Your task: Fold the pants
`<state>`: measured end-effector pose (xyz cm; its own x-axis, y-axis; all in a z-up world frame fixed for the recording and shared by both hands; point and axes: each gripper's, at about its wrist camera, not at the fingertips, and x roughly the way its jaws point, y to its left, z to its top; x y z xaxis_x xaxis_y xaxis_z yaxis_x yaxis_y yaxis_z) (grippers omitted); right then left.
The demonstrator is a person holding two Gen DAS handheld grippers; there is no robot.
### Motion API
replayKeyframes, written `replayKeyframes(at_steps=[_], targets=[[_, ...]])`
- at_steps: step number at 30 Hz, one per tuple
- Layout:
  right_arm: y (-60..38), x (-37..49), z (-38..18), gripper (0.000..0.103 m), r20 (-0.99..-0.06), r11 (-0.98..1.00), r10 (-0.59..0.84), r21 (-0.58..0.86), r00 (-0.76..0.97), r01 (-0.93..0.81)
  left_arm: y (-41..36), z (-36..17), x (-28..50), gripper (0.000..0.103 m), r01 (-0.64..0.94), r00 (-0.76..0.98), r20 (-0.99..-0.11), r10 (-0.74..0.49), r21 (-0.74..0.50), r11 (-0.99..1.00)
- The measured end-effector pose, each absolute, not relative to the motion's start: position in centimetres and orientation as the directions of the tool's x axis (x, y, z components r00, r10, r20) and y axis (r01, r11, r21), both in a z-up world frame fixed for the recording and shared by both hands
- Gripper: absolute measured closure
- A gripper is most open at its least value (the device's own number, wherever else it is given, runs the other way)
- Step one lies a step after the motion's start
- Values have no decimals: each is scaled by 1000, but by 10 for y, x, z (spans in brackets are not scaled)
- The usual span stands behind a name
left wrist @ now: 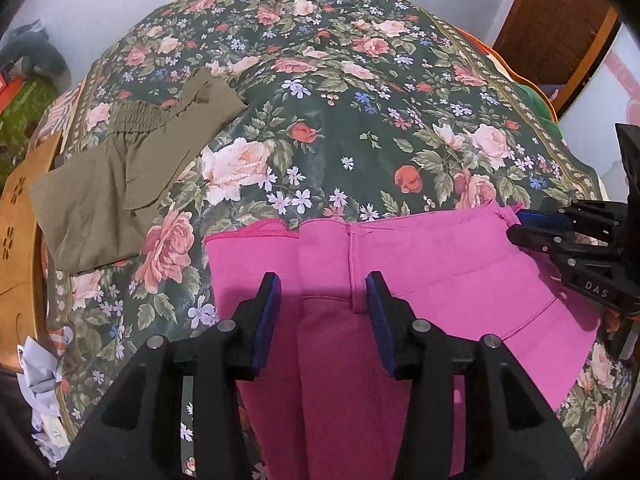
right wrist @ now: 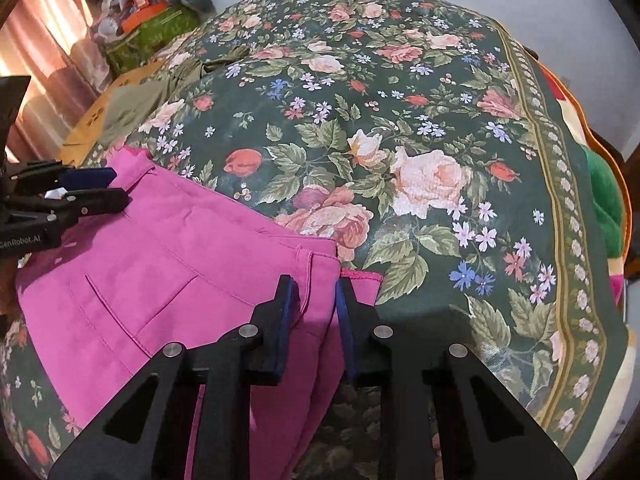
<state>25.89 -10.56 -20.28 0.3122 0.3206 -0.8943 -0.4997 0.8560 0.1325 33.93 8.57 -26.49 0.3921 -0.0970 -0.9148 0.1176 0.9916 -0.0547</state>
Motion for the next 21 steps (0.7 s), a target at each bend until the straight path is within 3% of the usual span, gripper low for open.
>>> replayKeyframes(at_steps=[3,5,7,9,16,21], targets=[[-108,258,-195,82,-897,862,318,139,307,-487,86,-257,336,55,123,386,-918,-94,-50,991],[-112,256,-188,75,-891,870,326,152,315,-470,88,-249,331,50,117,391,-917,-75,-31,993],[-117,251,-179,55,-878,877,338,162,339,-452,90,-241,325,49,113,412,-909,-57,-11,994],[-121,244,-171,48,-863,880,345,160,370,-447,94,-232,320,44,99,436,-899,-39,5,995],[-129,220,-161,47,-844,874,382,198,376,-444,112,-219,298,25,33,472,-878,-74,-67,997],[-130,209,-174,47,-854,874,396,238,337,-424,115,-234,284,24,23,442,-892,-90,-88,996]])
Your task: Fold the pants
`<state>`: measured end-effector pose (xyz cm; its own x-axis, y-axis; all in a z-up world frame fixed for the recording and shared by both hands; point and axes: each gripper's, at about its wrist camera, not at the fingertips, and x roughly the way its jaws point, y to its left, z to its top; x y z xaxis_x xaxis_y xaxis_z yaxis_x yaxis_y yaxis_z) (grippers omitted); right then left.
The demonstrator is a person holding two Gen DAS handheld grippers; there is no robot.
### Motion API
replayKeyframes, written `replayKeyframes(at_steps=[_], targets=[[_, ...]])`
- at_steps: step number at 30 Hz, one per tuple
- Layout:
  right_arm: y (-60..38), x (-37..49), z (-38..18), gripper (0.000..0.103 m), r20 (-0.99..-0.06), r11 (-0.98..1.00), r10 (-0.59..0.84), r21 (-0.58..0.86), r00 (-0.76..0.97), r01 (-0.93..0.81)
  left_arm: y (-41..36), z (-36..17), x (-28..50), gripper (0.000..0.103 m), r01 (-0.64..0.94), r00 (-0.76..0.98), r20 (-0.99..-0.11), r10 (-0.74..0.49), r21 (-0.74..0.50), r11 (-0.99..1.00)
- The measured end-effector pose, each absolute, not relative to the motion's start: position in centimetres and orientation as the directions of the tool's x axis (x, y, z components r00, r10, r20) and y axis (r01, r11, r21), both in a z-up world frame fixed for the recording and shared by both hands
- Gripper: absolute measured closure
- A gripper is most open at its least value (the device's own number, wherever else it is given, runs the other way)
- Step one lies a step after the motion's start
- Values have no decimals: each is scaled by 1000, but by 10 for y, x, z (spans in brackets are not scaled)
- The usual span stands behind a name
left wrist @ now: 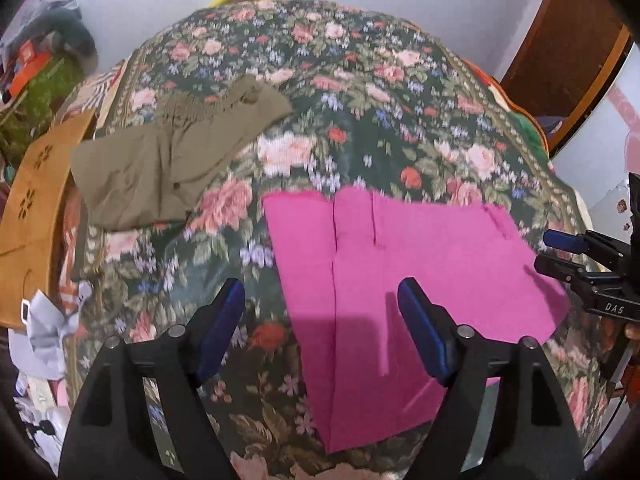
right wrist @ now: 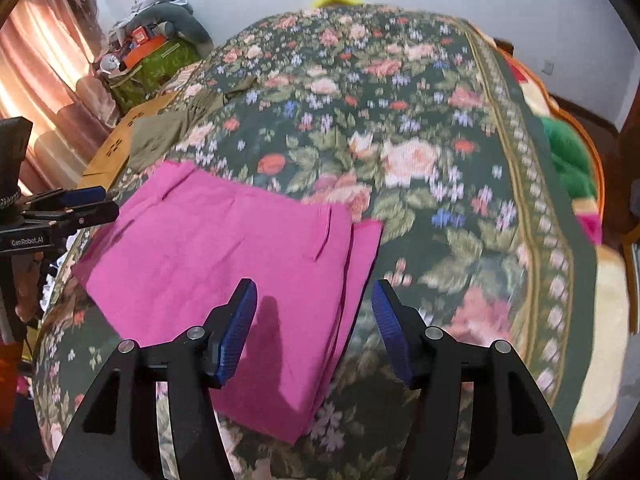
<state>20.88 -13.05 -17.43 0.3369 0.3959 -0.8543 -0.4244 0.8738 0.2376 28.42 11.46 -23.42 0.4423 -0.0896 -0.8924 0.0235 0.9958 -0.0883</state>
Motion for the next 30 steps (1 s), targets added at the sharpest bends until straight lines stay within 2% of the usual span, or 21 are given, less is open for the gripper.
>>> replayKeyframes(at_steps=[4,9,12,14,17,19,22,25,30], targets=[[-131,211,-189,47,-868,875,404,274,288,-400,117,-251,287,24,7,397,-911,-112,-119,993],[-137,221,-201,47,-851,861,471,386,233,-333,120,-261,298,24,-13,358,-908,-216,-237,972],[-136,227,-205,47,-844,854,490,413,220,-316,116,-264,305,26,-1,351,-909,-223,-238,971],[-133,230,-206,50,-843,853,492,416,217,-316,113,-263,308,32,12,352,-907,-230,-241,970],[-128,233,-209,60,-847,854,485,407,217,-324,111,-263,312,45,24,356,-901,-247,-256,966],[-127,235,-209,71,-848,855,483,404,218,-325,109,-263,312,63,41,365,-894,-261,-265,963],[-129,236,-208,81,-848,857,481,401,223,-324,105,-259,310,75,53,385,-888,-251,-250,967],[-125,234,-200,90,-850,863,460,359,256,-356,105,-254,307,83,47,409,-884,-229,-230,972],[-115,230,-178,92,-841,855,444,292,310,-429,102,-237,301,88,51,455,-872,-181,-177,983]])
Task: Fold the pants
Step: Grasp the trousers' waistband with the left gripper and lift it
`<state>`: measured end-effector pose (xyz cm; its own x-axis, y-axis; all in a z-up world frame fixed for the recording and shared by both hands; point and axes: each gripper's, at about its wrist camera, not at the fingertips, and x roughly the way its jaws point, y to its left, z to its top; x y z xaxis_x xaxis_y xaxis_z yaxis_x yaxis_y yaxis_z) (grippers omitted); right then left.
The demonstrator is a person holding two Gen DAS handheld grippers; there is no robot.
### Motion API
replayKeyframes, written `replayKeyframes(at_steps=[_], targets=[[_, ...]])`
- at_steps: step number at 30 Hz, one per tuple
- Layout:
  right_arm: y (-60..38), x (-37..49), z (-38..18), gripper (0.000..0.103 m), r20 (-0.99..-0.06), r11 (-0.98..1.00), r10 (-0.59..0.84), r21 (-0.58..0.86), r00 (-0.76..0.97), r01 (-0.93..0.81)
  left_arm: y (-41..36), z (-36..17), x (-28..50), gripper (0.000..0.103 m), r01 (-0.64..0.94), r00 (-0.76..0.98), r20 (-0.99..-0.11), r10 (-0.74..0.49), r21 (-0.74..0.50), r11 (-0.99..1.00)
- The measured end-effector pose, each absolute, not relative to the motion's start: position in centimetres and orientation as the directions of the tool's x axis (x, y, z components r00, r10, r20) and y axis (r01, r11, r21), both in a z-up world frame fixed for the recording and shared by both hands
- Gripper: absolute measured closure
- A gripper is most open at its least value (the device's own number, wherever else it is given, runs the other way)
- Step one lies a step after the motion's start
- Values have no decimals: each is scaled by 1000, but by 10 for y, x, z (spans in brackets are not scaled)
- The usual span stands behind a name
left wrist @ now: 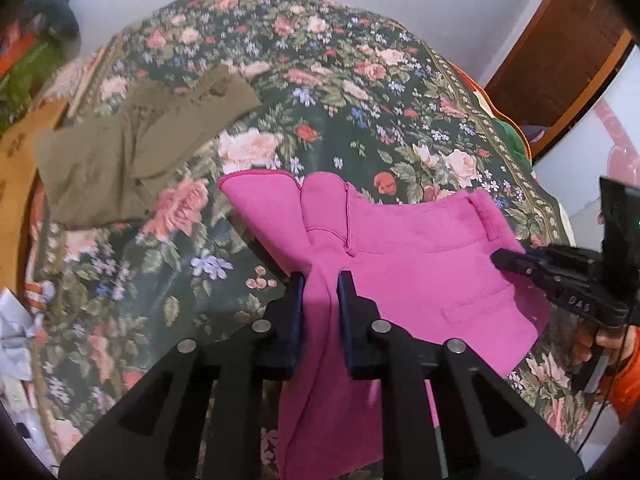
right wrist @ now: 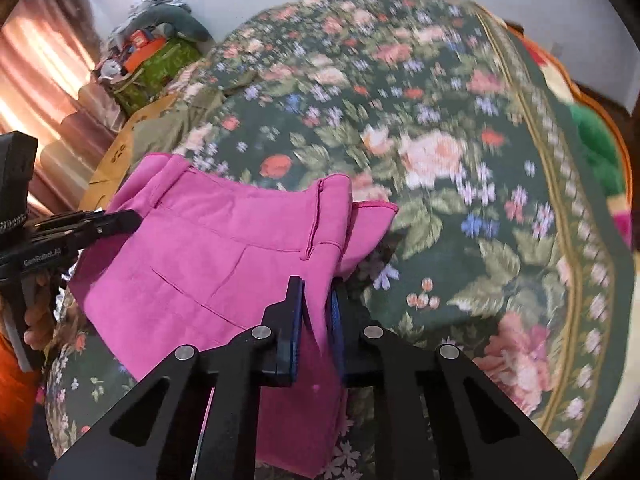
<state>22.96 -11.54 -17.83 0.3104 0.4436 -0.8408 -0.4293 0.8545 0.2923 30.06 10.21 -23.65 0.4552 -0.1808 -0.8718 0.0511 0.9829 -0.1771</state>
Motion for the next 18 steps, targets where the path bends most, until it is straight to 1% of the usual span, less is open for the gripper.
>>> replayKeyframes(at_steps=[2,7,15,18], targets=[[-112,230,-169,92,-830,850,450,286,329,-442,101,-229,297,91,63,473,-867,-159,-146,987],[-98,232,-137,92,-797,834,468,254,383,-489,101,-199,293,91,84,536,-839,-95,-59,995],[-70,242,-94,92,-741,814,501,228,448,-534,128,-145,297,92,36,637,-770,-30,-9,999],[-55,248,-79,92,-719,807,511,213,471,-551,141,-134,301,92,12,663,-749,-5,4,1000]])
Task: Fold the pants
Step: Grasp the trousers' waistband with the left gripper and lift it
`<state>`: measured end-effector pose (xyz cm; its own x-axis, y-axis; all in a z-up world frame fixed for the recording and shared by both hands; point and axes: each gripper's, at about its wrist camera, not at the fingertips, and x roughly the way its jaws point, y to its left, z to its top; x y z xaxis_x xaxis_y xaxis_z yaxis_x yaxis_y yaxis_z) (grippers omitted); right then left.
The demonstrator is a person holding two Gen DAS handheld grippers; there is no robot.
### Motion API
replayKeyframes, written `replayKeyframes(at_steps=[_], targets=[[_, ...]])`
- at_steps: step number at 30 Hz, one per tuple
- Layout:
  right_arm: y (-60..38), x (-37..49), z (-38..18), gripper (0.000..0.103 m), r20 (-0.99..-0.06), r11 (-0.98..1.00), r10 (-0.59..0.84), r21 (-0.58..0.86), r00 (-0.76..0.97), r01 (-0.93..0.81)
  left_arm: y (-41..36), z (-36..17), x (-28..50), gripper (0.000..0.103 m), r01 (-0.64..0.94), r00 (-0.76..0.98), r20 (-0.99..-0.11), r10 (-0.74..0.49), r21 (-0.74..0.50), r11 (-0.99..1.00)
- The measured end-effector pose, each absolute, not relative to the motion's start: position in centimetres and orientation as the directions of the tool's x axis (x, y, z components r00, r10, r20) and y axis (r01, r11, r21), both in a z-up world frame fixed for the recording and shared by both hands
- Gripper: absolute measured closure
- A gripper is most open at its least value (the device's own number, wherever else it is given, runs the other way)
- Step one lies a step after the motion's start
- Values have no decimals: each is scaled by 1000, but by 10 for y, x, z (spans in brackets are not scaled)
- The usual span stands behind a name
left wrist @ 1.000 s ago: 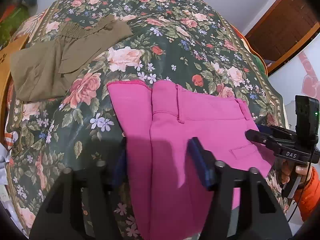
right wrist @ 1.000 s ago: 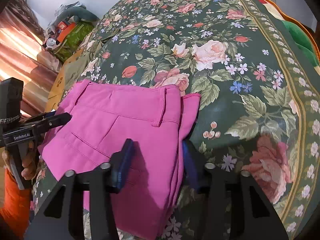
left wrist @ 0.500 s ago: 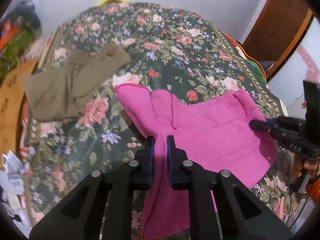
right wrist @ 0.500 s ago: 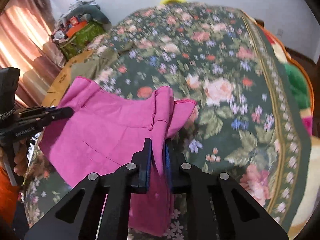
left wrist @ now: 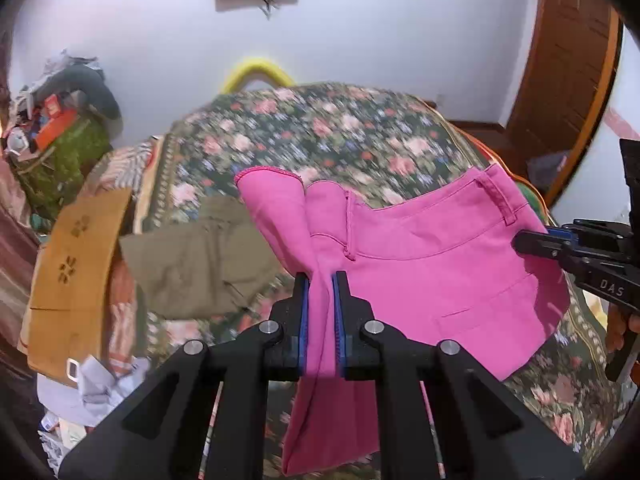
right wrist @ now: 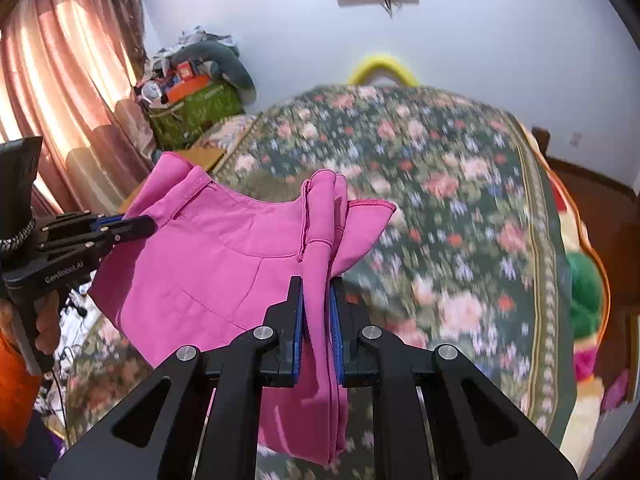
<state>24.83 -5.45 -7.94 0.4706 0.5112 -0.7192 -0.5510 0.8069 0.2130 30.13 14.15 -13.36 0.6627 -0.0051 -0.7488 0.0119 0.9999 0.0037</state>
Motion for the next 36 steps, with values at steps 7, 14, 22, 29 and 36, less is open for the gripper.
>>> replayKeyframes(at_steps=[7,14,22,29,36], targets=[[-9,274,-59,92,-683,791,536,202,496,-577,188,-117,324,92,-72,687,-725,55,8,997],[41,300,-67,92,-685,779,536,176,493,-602,239,-124,351,92,-163,680,-724,117,6,987],[101,333,-98,92,-733,767,500,128,461,-629,278,-168,384,92,-228,608,-764,217,94,969],[135,354,-132,92,-758,767,488,136,433,-627,308,-206,419,92,-262,576,-775,259,126,957],[151,372,-175,92,-772,768,476,132,421,-626,331,-258,442,92,-287,557,-786,267,119,950]])
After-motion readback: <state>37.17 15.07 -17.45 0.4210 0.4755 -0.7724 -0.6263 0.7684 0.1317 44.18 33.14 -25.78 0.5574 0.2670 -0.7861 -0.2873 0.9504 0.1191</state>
